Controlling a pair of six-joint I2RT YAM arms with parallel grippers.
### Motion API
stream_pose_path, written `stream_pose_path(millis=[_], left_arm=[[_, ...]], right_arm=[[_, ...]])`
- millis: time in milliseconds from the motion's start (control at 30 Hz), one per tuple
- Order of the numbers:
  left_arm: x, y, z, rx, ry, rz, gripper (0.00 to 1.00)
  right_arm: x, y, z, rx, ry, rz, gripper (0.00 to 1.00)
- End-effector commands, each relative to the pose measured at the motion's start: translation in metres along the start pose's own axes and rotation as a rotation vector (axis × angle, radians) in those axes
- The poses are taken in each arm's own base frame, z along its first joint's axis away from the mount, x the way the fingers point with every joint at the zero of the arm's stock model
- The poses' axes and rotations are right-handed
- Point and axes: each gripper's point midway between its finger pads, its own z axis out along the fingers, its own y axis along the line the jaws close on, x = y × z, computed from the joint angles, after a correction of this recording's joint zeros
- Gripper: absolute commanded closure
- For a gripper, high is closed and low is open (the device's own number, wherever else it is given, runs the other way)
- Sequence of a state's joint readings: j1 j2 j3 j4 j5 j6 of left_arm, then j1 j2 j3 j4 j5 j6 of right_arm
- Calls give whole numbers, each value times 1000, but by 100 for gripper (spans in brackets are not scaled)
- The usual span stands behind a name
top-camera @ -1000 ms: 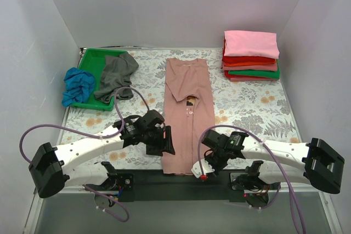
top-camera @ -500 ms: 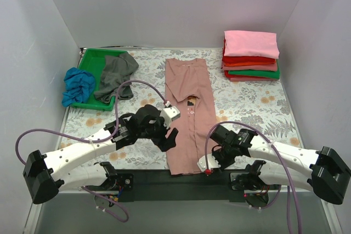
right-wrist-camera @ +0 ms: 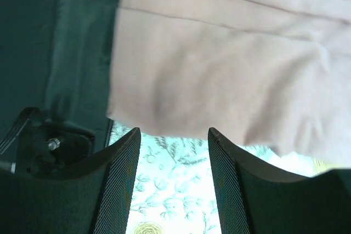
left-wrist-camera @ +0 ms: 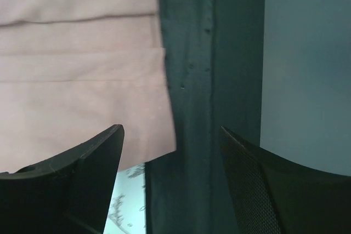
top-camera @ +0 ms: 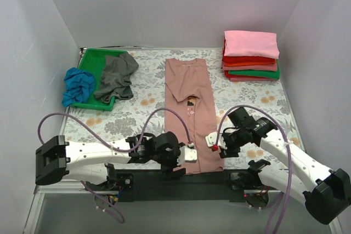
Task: Fold and stack the t-shirts
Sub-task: Fold the tshirt
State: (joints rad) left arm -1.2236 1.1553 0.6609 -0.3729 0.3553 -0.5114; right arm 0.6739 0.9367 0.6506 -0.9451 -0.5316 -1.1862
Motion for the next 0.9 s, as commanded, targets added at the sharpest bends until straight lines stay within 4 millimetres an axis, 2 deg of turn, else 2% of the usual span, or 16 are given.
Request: stream_pose_path(millis=[0, 167, 300, 333, 400, 633, 800, 833, 867], left_arm=[[1, -6, 19, -43, 34, 85, 32], [5, 8, 31, -157, 47, 118, 35], [11, 15, 40, -210, 81, 139, 36], [17, 21, 42, -244, 107, 138, 37], [25, 19, 45, -249, 135, 147, 38], [48, 31, 43, -341, 194, 161, 42], [57, 37, 47, -365, 226, 171, 57], [57, 37, 48, -364, 228, 170, 61], [57, 37, 49, -364, 227, 167, 74]], right_arm=[[-5, -17, -15, 98, -110, 84, 41], [-2, -30, -33, 203, -145, 132, 40], [-4, -31, -34, 206, -155, 138, 40], [-5, -31, -35, 207, -160, 137, 40], [-8, -31, -35, 207, -170, 140, 40], [-11, -25, -34, 185, -190, 123, 40], [-17, -18, -33, 146, -221, 118, 40], [-17, -17, -32, 142, -220, 114, 40], [-17, -16, -32, 137, -220, 113, 40]])
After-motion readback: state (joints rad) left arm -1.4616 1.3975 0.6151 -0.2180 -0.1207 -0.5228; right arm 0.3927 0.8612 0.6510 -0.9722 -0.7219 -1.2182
